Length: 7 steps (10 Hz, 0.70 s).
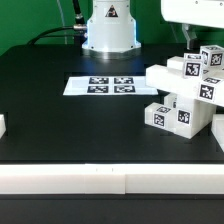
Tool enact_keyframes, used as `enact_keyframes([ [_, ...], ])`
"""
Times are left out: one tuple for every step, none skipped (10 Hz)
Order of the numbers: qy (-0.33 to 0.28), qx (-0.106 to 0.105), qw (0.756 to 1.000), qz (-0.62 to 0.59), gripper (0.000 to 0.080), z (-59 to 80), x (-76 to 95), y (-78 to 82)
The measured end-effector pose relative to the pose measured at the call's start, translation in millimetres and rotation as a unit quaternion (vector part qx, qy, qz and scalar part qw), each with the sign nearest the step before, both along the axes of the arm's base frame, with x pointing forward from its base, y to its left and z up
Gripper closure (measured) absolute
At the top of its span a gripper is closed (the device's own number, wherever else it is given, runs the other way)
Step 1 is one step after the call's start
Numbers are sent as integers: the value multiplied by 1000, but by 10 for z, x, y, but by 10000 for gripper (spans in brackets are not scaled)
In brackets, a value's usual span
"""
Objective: Assemble chair
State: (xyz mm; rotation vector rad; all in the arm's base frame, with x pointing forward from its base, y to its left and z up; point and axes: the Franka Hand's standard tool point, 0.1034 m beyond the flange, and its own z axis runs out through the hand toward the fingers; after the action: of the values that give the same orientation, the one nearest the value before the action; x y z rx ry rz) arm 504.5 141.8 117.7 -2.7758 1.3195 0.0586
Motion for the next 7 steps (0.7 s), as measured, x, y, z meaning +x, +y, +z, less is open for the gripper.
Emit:
enact_keyframes([
  [-3,0,999,40,151,0,-1,0],
  [3,-6,997,79,151,-2,-24,-2],
  [3,-13,990,139,151,11,-19,-5],
  [-1,-12,982,187,151,16,-11,-4],
  [-4,-12,976,220,151,17,-8,3],
  [-3,-12,974,228,151,15,-21,28],
  [-4,-16,962,272,151,20,-21,34],
])
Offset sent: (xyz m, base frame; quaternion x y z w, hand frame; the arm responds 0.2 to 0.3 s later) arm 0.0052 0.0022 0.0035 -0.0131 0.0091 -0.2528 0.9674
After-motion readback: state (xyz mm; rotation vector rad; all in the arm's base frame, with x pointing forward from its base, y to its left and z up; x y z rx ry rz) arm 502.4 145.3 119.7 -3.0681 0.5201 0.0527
